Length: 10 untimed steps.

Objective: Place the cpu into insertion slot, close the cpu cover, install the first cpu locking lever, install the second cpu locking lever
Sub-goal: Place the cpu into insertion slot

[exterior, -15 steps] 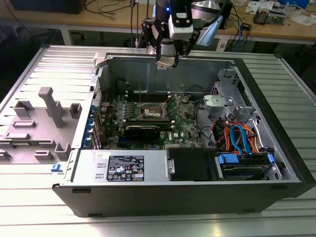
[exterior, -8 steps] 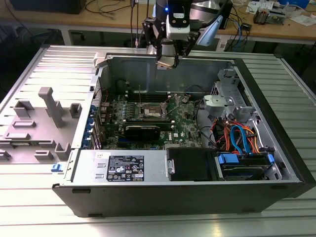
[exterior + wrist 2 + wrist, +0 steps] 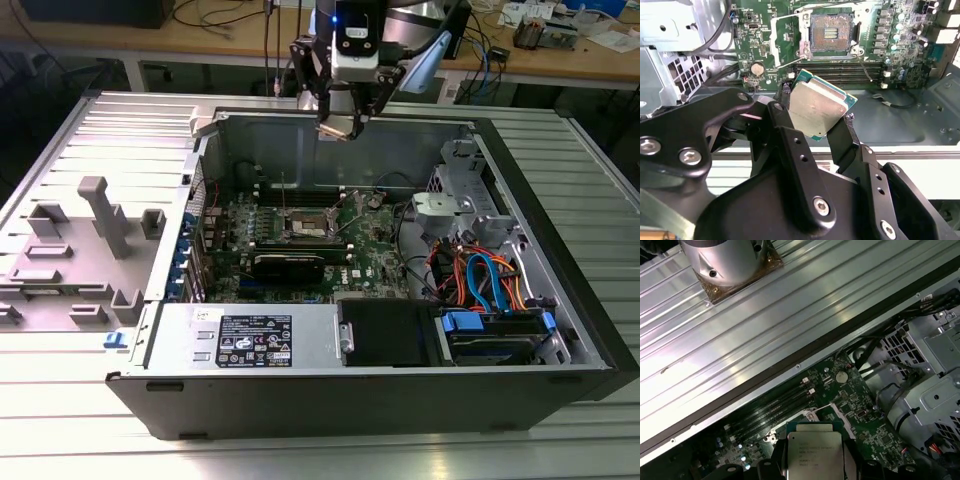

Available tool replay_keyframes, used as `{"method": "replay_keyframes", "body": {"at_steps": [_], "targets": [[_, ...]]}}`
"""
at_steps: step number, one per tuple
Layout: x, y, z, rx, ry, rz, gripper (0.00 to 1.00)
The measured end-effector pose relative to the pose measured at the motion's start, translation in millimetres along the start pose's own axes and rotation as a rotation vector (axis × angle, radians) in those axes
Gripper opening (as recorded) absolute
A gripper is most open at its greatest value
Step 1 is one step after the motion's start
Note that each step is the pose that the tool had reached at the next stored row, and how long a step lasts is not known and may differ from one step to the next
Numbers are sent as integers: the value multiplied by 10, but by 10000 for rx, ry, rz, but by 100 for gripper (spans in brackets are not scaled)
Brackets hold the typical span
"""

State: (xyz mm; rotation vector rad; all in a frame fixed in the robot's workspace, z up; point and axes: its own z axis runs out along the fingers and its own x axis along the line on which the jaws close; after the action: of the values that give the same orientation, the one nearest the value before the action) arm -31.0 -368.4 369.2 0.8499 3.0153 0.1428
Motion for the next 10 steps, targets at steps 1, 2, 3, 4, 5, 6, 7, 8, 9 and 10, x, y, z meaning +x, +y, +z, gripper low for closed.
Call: {"method": "replay_keyframes", "body": {"at_steps": [1, 2, 3, 4, 5, 6, 7, 8, 9, 10], "targets": [[-3, -5, 2, 1, -3, 28, 55], [-8, -12, 3, 2, -4, 43, 55], [-13, -20, 5, 1, -5, 53, 55], [-20, -32, 8, 2, -6, 61, 55], [-24, -39, 10, 1, -6, 66, 55], [-26, -43, 11, 1, -7, 74, 55], [-27, -46, 14, -1, -8, 88, 55], [-28, -47, 14, -1, -10, 103, 55], [-29, -48, 15, 1, -12, 129, 55], [-29, -48, 16, 3, -16, 164, 55]]}}
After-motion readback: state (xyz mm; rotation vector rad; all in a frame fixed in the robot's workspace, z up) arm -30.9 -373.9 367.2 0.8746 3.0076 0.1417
